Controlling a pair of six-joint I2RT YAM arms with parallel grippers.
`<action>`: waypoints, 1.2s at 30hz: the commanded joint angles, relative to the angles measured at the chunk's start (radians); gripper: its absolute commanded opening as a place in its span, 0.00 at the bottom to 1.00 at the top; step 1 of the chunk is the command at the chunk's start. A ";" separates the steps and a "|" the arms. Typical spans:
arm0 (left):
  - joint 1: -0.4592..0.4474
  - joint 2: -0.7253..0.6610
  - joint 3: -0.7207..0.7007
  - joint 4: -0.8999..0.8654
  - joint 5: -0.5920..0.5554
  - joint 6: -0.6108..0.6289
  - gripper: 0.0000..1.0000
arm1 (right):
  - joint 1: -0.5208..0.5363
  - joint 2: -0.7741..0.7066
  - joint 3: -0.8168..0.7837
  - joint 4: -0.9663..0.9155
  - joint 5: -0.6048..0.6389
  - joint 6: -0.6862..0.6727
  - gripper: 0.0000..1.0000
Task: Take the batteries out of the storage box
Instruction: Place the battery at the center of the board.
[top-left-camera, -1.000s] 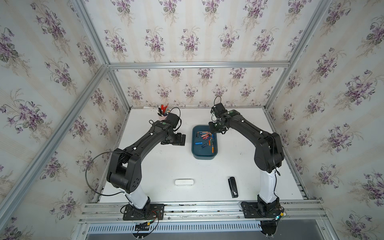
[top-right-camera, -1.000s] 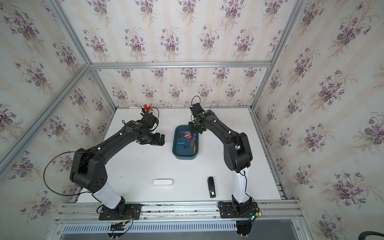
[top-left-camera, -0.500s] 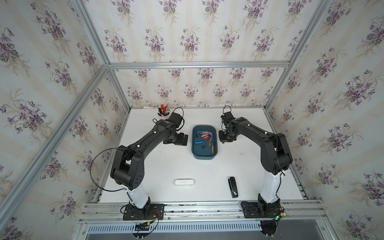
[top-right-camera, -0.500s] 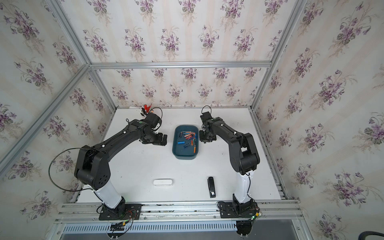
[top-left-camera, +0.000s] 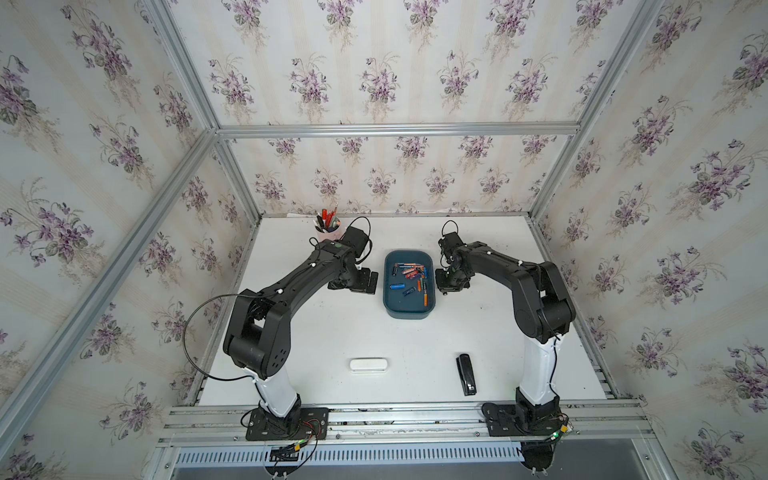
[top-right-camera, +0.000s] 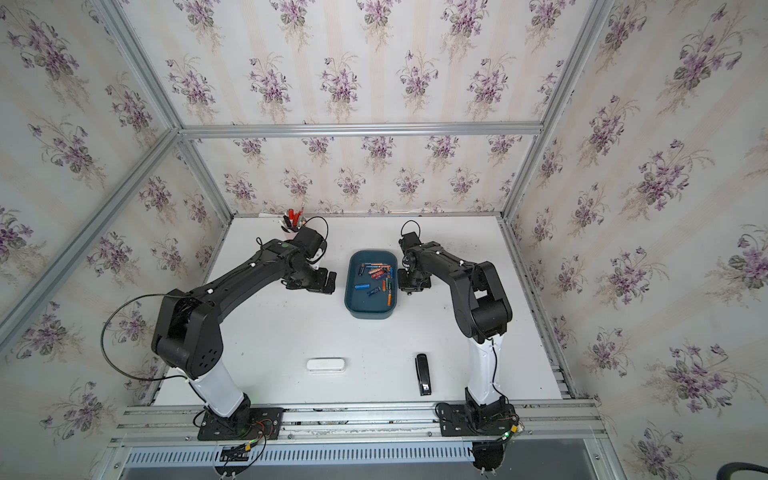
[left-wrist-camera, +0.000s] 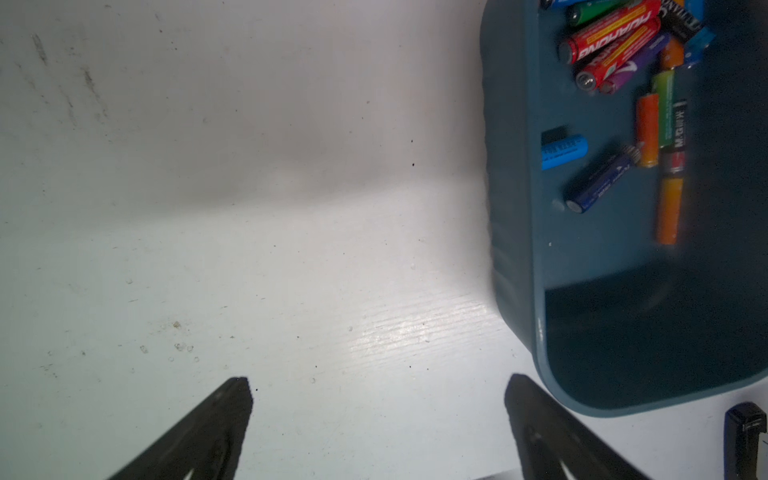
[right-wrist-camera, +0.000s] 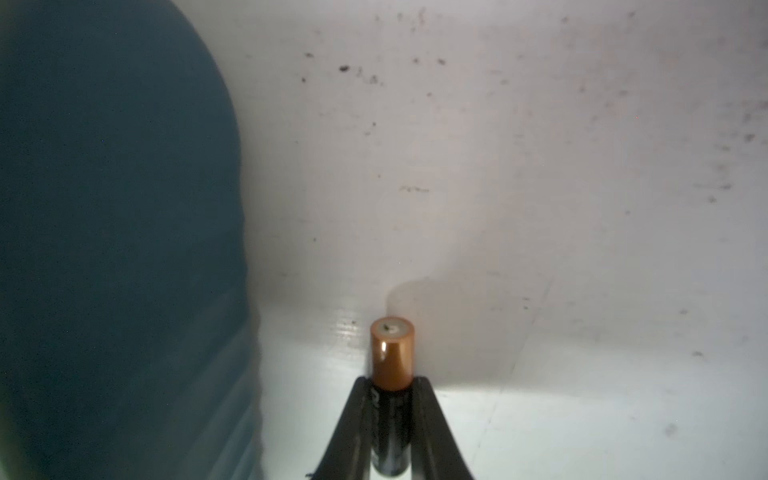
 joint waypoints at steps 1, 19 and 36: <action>-0.002 0.005 0.013 -0.013 -0.012 0.009 1.00 | 0.001 0.007 -0.003 0.011 0.010 0.002 0.17; -0.019 0.033 0.062 -0.043 -0.031 0.023 1.00 | 0.001 0.010 0.001 -0.001 0.035 -0.003 0.26; -0.118 0.170 0.292 -0.155 -0.091 0.088 1.00 | 0.001 -0.039 0.068 -0.034 0.017 0.000 0.33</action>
